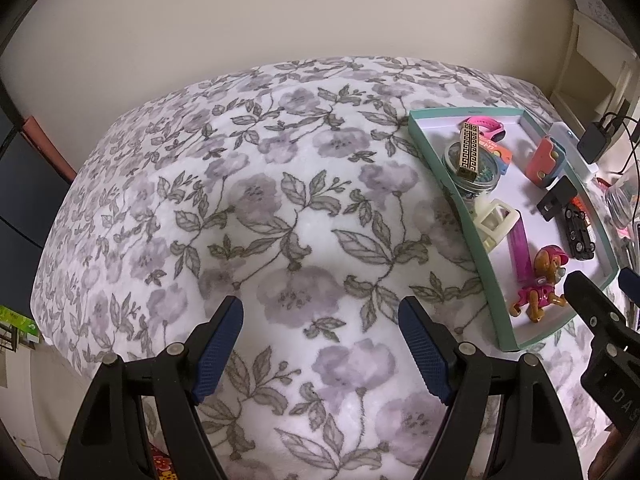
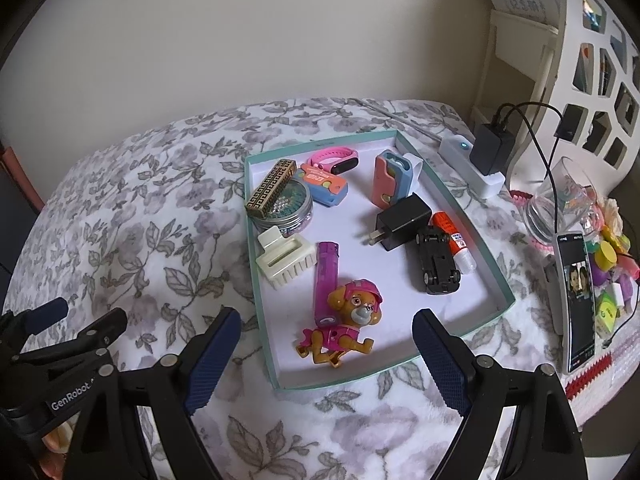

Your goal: Organize rigid objects

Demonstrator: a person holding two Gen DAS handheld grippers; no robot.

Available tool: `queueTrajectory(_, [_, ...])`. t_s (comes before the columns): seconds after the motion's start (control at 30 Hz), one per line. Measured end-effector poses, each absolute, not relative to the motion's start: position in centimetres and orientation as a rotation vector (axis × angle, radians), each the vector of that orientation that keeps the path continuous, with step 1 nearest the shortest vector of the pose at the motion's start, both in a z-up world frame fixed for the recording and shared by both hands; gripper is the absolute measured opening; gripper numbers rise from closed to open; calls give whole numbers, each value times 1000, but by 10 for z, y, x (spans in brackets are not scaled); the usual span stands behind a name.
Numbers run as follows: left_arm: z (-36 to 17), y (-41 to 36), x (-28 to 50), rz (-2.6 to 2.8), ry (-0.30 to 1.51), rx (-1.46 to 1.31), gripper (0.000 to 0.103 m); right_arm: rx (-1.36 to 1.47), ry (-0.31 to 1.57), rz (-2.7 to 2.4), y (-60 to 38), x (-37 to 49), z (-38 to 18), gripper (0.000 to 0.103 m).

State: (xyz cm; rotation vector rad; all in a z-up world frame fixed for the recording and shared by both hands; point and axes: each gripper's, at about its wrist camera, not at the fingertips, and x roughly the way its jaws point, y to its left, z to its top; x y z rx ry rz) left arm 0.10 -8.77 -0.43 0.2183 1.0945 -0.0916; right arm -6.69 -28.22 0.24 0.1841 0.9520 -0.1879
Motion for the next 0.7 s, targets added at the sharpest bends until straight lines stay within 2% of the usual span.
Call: queueTrajectory(0.7, [-1,-90,0,-104,1073,227,81,142,969,-178,-277,-64,-1,90])
